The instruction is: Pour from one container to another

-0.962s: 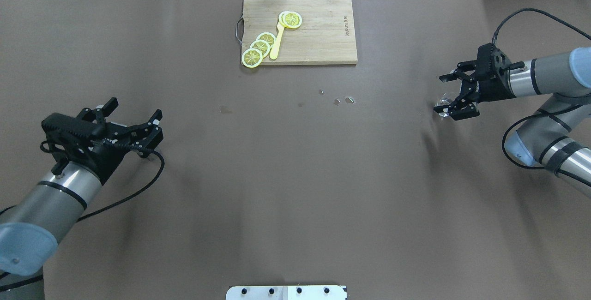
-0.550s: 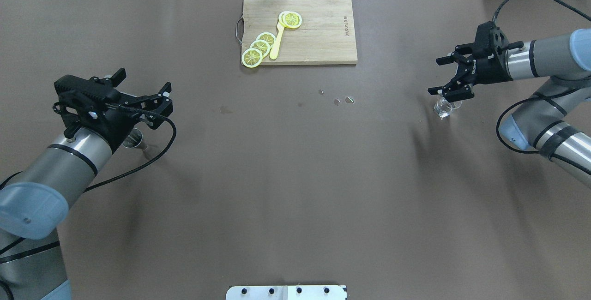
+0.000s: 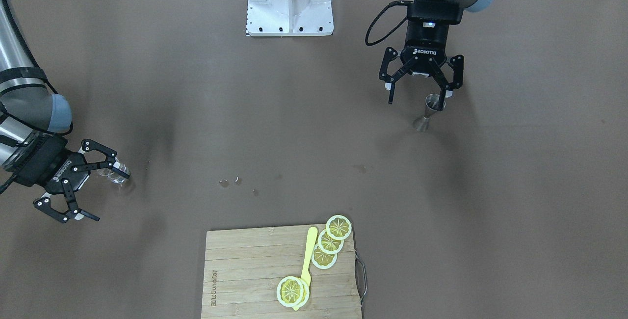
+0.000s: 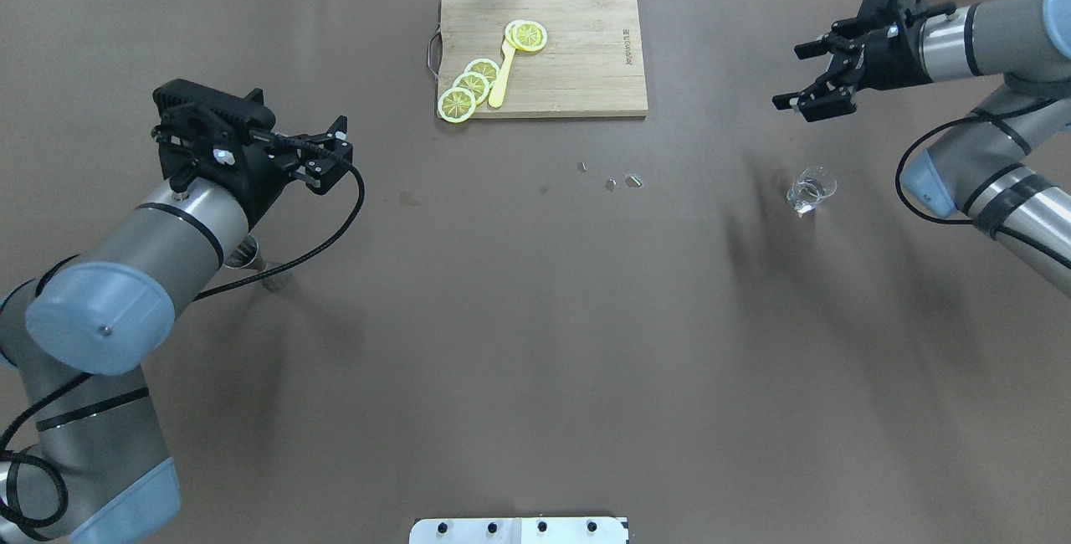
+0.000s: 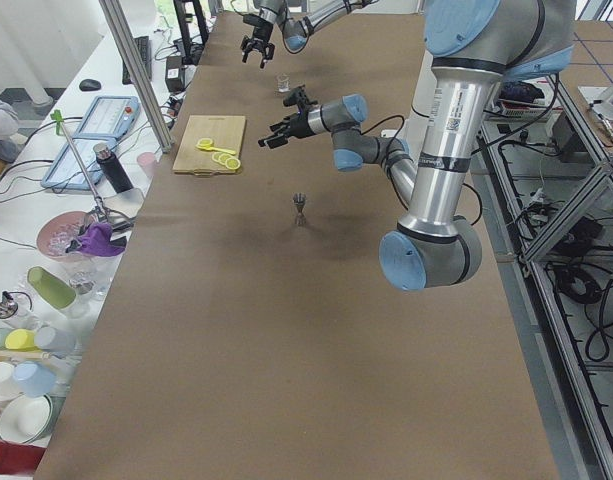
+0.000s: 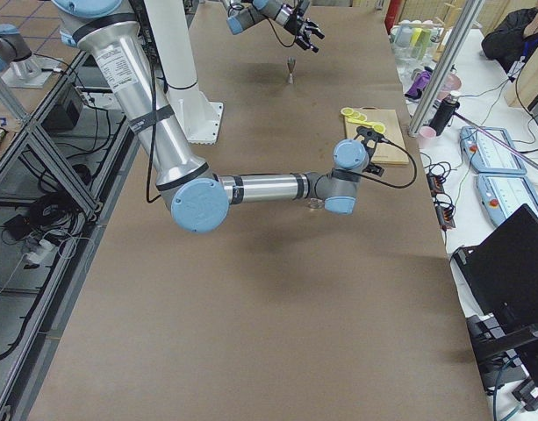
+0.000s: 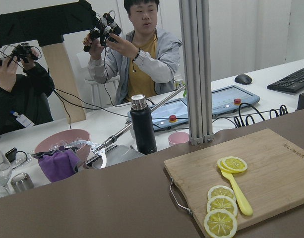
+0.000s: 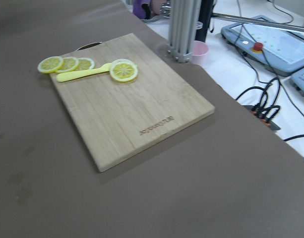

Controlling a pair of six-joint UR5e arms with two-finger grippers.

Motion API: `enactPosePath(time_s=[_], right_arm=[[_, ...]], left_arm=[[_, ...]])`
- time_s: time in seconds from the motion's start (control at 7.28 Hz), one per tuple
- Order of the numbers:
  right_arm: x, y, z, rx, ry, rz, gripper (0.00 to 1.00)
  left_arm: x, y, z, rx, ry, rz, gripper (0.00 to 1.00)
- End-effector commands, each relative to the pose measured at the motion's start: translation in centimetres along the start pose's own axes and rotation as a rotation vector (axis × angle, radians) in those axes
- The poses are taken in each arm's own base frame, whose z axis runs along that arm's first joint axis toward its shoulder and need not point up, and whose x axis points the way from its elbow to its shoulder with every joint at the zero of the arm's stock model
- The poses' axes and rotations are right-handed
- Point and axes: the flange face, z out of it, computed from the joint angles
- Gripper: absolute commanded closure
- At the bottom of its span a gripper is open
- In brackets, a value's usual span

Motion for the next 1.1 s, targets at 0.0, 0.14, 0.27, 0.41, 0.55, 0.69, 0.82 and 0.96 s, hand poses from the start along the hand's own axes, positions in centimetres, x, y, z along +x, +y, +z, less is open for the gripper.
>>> enactPosePath(time_s=[0.0,0.14,0.27,0.41,0.55,0.69,0.82,0.96], right_arm=[[4.6,-2.0,-4.0,-0.067,0.070,0.115,0.00],[5.7,-2.5,-5.0,-0.096,0.091,0.144,0.00],[7.3,-1.7,-6.4,-0.137,0.124,0.207,0.00],[7.6,-0.8,-7.0,-0.185,0.144,0.267,0.00],[8.2,1.1,-7.8,-0.231,0.154,0.328,0.00],[8.4,2.8,-8.4,-0.280,0.173,0.389,0.00],[8.7,3.8,-9.3,-0.325,0.193,0.449,0.00],[8.6,2.8,-11.5,-0.398,0.240,0.556,0.00]], left_arm=[[-7.1,-2.1,3.1,-0.155,0.026,-0.030,0.01],[-10.6,-1.8,4.5,-0.250,0.044,-0.056,0.01],[-15.8,-1.3,5.7,-0.355,0.044,-0.099,0.01],[-21.8,-1.0,6.7,-0.457,0.025,-0.169,0.01],[-26.9,-0.2,6.4,-0.565,0.017,-0.251,0.01],[-32.3,1.2,6.4,-0.644,-0.023,-0.339,0.01],[-36.0,3.5,5.6,-0.739,0.003,-0.431,0.01],[-42.0,5.7,4.2,-0.831,-0.047,-0.574,0.01]])
